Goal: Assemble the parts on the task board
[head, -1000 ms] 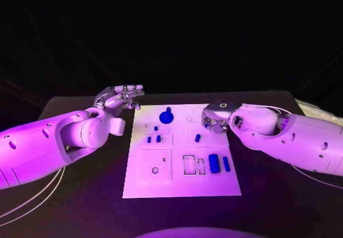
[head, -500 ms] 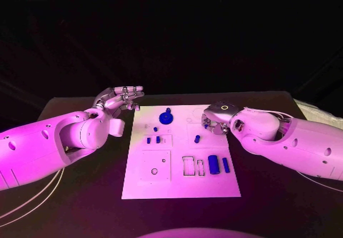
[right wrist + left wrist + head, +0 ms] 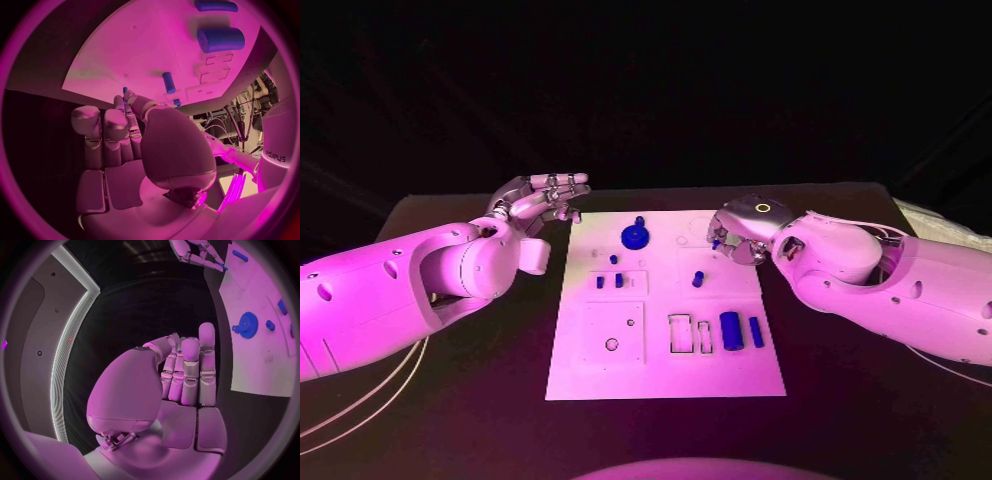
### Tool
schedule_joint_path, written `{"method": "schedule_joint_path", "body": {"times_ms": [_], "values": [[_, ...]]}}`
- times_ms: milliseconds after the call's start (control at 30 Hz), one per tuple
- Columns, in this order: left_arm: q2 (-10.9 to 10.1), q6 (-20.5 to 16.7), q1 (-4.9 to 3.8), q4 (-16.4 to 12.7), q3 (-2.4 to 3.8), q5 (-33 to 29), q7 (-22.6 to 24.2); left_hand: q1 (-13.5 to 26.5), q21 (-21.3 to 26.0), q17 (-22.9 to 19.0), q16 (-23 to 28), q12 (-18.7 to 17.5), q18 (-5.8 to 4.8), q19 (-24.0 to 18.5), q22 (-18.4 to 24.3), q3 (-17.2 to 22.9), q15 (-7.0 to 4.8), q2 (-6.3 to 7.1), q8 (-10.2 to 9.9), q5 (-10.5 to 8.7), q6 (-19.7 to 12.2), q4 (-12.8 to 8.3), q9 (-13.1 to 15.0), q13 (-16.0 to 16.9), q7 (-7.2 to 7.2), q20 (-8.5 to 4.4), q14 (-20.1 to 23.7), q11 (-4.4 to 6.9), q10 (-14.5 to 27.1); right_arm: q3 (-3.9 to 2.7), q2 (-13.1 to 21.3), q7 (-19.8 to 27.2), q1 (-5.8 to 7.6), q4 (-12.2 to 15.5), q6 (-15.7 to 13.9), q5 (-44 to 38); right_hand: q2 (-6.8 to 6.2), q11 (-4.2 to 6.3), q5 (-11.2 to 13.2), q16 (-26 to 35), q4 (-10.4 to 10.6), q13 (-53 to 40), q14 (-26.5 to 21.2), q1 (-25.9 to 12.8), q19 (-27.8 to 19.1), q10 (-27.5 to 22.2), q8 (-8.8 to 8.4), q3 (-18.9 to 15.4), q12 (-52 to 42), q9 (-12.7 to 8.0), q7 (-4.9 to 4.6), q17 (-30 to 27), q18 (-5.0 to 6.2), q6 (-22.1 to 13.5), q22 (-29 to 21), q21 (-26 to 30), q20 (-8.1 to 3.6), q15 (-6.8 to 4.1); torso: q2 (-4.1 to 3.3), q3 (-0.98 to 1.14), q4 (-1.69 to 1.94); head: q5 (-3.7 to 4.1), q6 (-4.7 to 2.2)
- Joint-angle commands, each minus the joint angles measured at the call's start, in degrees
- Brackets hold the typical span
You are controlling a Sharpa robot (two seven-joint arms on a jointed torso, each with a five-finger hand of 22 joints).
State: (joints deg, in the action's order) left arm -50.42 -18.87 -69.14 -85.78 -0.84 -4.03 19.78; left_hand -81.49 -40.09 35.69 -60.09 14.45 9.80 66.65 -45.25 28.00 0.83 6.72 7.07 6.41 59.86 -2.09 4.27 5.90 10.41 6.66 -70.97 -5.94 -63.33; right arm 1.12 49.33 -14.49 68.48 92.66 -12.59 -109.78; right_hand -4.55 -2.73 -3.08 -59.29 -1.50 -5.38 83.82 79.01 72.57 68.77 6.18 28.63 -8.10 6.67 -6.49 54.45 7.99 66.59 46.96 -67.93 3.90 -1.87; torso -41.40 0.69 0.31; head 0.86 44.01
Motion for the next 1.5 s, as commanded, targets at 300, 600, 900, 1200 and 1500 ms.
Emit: {"method": "schedule_joint_path", "body": {"times_ms": [300, 600, 900, 1200, 1500], "values": [[0.24, 1.55, 0.0, 0.24, 0.04, 0.5, -0.04, -0.27, 0.03, -0.3, 0.38, 0.43, 0.65, -0.16, -0.11, 0.0, -0.01, -0.1, 0.18, 0.29, -0.31, -0.51, -0.09, -0.02, 0.06, -0.31, 0.54, -0.09, 0.54, -0.15, -1.3, 0.52, -0.16, 5.53, -2.42, 3.84, 0.08, -0.12, 0.11, -0.59, 0.06, 0.15, 1.4, -0.57, 0.61, 0.49, 0.11, 0.34, 0.44, 0.1, 0.08, 0.43, -0.33, 0.43, 0.38, -0.39, 0.03, -0.2, 0.11, -0.11, 0.09, -0.85, 0.25], [0.55, 1.77, 0.0, -0.19, 0.04, 0.5, -0.13, -0.27, 0.03, -0.31, 0.39, 0.43, 0.65, -0.17, -0.11, 0.0, -0.01, -0.1, 0.18, 0.29, -0.31, -0.52, -0.09, -0.02, 0.07, -0.31, 0.55, -0.09, 0.54, 0.04, -4.86, 2.3, -1.84, 7.46, -1.09, 5.86, 0.19, -0.29, 0.01, -0.88, -0.15, 0.35, 1.47, -0.44, 0.65, 0.62, -0.04, 0.71, 0.66, 0.12, -0.14, 0.66, -0.33, 0.34, 0.38, -0.47, 0.15, 0.03, 0.08, -0.21, -0.01, -2.71, 0.91], [0.96, 1.93, 0.0, -0.63, 0.04, 0.5, -0.27, -0.23, 0.04, -0.5, 0.51, 0.49, 0.65, -0.22, -0.12, -0.01, 0.01, -0.1, 0.21, 0.28, -0.33, -0.56, -0.09, -0.02, 0.08, -0.29, 0.65, -0.11, 0.58, 0.85, -9.27, 4.24, -4.58, 5.08, 1.17, 7.72, 0.34, -0.48, -0.08, -0.96, -0.31, 0.53, 1.45, -0.4, 0.55, 0.64, -0.18, 1.01, 0.88, 0.13, -0.35, 0.69, -0.27, 0.21, 0.14, -0.4, 0.23, 0.2, -0.02, -0.13, 0.17, -3.85, 1.64], [1.08, 2.04, 0.0, -0.69, 0.04, 0.5, -0.37, -0.23, 0.04, -0.5, 0.51, 0.49, 0.65, -0.22, -0.12, -0.01, 0.01, -0.1, 0.21, 0.28, -0.33, -0.56, -0.09, -0.02, 0.08, -0.29, 0.65, -0.11, 0.58, 1.15, -11.27, 5.11, -6.29, 3.62, 2.17, 8.16, 0.4, -0.53, -0.1, -0.92, -0.33, 0.58, 1.43, -0.42, 0.5, 0.65, -0.21, 1.07, 0.93, 0.13, -0.41, 0.62, -0.25, 0.19, 0.02, -0.35, 0.25, 0.24, -0.03, 0.0, -0.04, -4.36, 2.06], [1.2, 2.21, 0.0, -0.58, 0.04, 0.5, -0.51, -0.13, 0.06, -0.66, 0.61, 0.56, 0.64, -0.29, -0.14, -0.04, 0.03, -0.1, 0.23, 0.27, -0.38, -0.6, -0.1, -0.02, 0.11, -0.27, 0.75, -0.13, 0.65, 1.26, -12.4, 5.52, -7.01, 2.67, 3.13, 8.16, 0.45, -0.56, -0.11, -0.96, -0.34, 0.61, 1.43, -0.45, 0.51, 0.66, -0.23, 1.1, 0.96, 0.14, -0.45, 0.66, -0.25, 0.19, 0.06, -0.38, 0.26, 0.27, 0.02, -0.02, 0.07, -4.39, 2.34]]}}
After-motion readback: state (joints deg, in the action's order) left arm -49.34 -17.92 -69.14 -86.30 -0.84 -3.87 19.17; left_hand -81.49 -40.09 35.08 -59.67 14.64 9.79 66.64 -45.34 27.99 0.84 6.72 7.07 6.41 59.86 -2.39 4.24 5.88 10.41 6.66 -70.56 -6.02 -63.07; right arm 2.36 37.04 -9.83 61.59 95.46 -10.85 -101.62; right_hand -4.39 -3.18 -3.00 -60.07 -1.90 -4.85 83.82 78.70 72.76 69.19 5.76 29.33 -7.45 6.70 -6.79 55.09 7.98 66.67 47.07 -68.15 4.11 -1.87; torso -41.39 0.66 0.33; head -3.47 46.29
